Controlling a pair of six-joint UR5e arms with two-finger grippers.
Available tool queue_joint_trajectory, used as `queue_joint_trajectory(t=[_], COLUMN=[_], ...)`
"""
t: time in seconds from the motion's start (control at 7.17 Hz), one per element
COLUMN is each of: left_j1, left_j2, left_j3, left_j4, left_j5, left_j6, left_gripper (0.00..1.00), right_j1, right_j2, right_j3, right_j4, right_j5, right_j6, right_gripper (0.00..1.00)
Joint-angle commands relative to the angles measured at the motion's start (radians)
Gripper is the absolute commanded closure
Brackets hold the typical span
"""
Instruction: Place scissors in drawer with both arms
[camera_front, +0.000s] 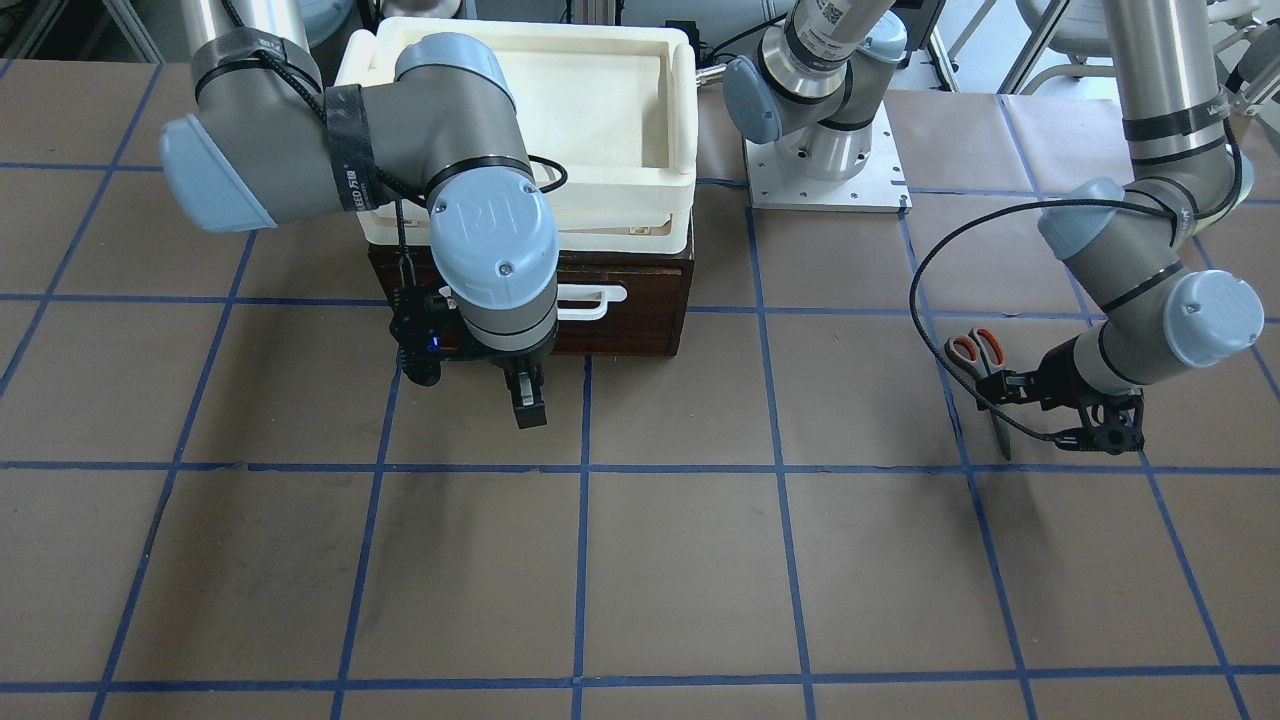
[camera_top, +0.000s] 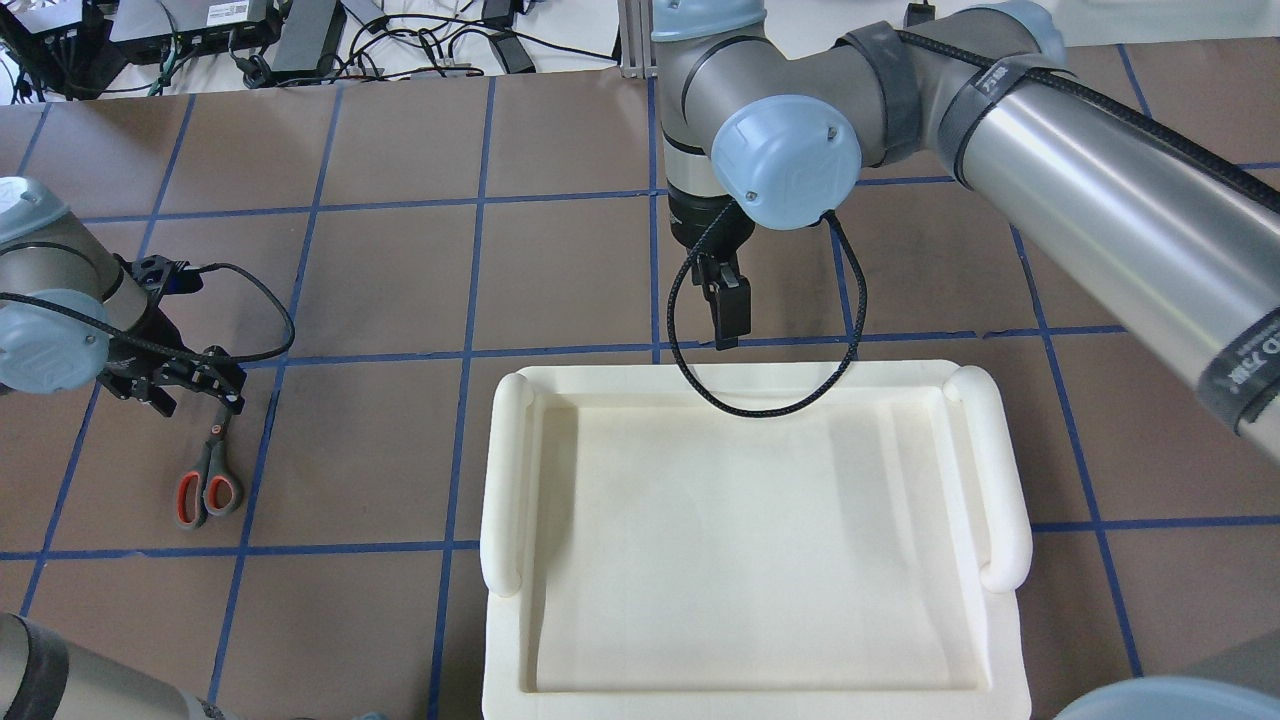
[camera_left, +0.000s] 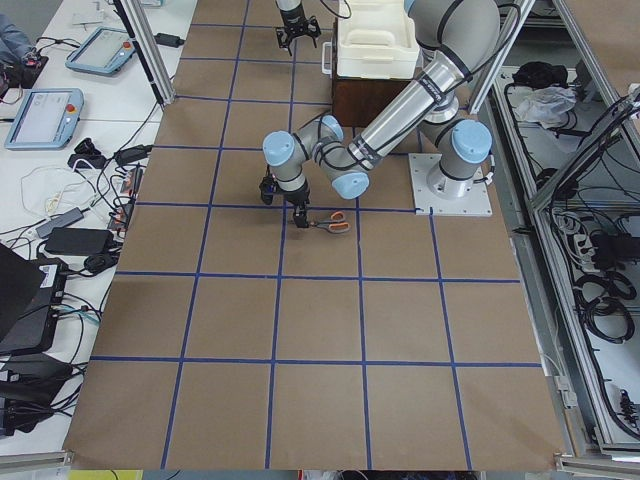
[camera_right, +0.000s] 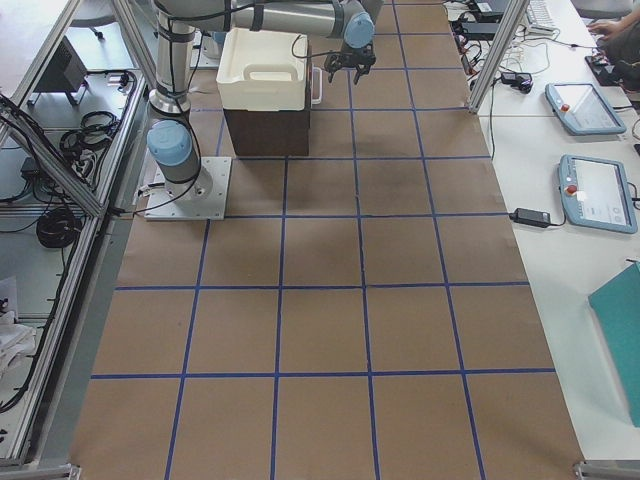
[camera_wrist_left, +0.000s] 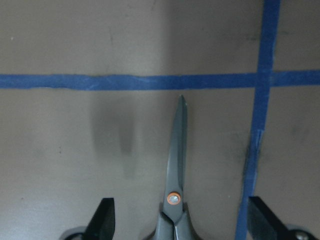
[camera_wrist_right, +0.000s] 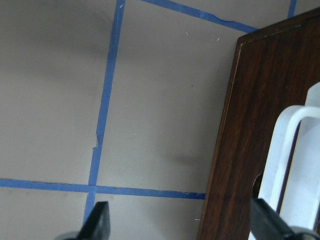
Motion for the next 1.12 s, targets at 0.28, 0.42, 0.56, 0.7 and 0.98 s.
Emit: queue_joint_trajectory(t=[0.28, 0.42, 0.56, 0.7, 0.98], left_j1=[0.017, 0.025, 0.043, 0.077, 0.08], left_j2=[0.012, 0.019, 0.044, 0.044, 0.042], left_j3=[-0.09, -0.115, -0.129, -0.13, -0.13], left_j4=[0.059, 0.059, 0.057, 0.057, 0.059], left_j5=[-0.002, -0.001, 0.007, 0.006, -0.007], left_j6=[0.02, 0.027, 0.061, 0.096, 0.081], left_gripper=[0.11, 0.14, 0.13, 0.14, 0.17], right_j1=[0.001, 0.001, 0.001, 0.001, 0.001], right_j2=[0.021, 0.021, 0.021, 0.021, 0.024], right_j3=[0.002, 0.0, 0.0, 0.002, 0.002], right_j4=[0.027, 0.047, 0.055, 0.055, 0.055], right_j5=[0.039, 0.04, 0.04, 0.04, 0.04], right_j6=[0.012, 0.019, 0.032, 0.035, 0.059], right_gripper=[0.0, 0.0, 0.0, 0.0, 0.0])
